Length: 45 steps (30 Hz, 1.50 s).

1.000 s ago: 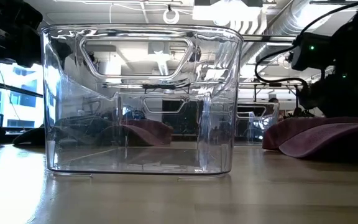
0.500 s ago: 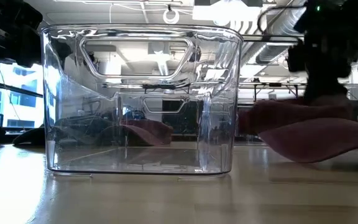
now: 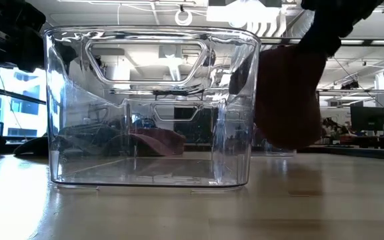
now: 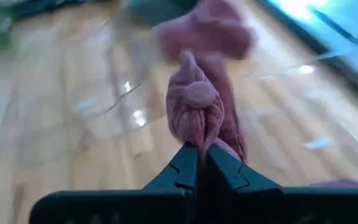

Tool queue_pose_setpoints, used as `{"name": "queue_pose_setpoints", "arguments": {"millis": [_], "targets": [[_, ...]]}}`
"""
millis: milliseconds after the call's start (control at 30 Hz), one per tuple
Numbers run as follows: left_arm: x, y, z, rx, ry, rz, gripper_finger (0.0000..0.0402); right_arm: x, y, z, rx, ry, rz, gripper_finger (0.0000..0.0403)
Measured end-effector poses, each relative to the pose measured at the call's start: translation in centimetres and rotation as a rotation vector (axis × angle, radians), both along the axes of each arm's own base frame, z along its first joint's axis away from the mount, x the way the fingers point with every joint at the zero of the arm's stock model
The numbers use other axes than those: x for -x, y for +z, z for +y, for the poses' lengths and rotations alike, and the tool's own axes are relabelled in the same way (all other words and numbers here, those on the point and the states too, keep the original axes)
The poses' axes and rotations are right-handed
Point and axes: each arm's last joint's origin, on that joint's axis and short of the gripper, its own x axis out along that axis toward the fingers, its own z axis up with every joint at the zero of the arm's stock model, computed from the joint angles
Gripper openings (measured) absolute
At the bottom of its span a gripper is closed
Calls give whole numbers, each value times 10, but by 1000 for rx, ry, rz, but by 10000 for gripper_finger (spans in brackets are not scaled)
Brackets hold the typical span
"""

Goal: Pick & Place hat
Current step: Put the right red cap into the top right transparent bin

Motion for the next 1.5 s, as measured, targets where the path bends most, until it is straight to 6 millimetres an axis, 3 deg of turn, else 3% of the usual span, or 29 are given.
{"name": "queue_pose_setpoints", "arguments": {"millis": [233,400,567,767,933,1133,1267,1500], "targets": [[0,0,0,0,0,1,0,-19,-56,46,-52,200,49,13],[0,0,0,0,0,0,0,-19,-78,69,-108,246,105,12],[0,0,0,0,0,0,0,-19,-98,80,-123,293,228,18],[0,0,0,0,0,0,0,-21,-110,83,-173,352,346,100],[0,0,0,0,0,0,0,-29,-97,91,-199,459,348,186],[0,0,0,0,0,0,0,-40,-89,115,64,605,384,214],[0,0,0,0,0,0,0,-44,-108,130,269,678,515,209],[0,0,0,0,0,0,0,-50,-140,137,414,730,645,194]]}}
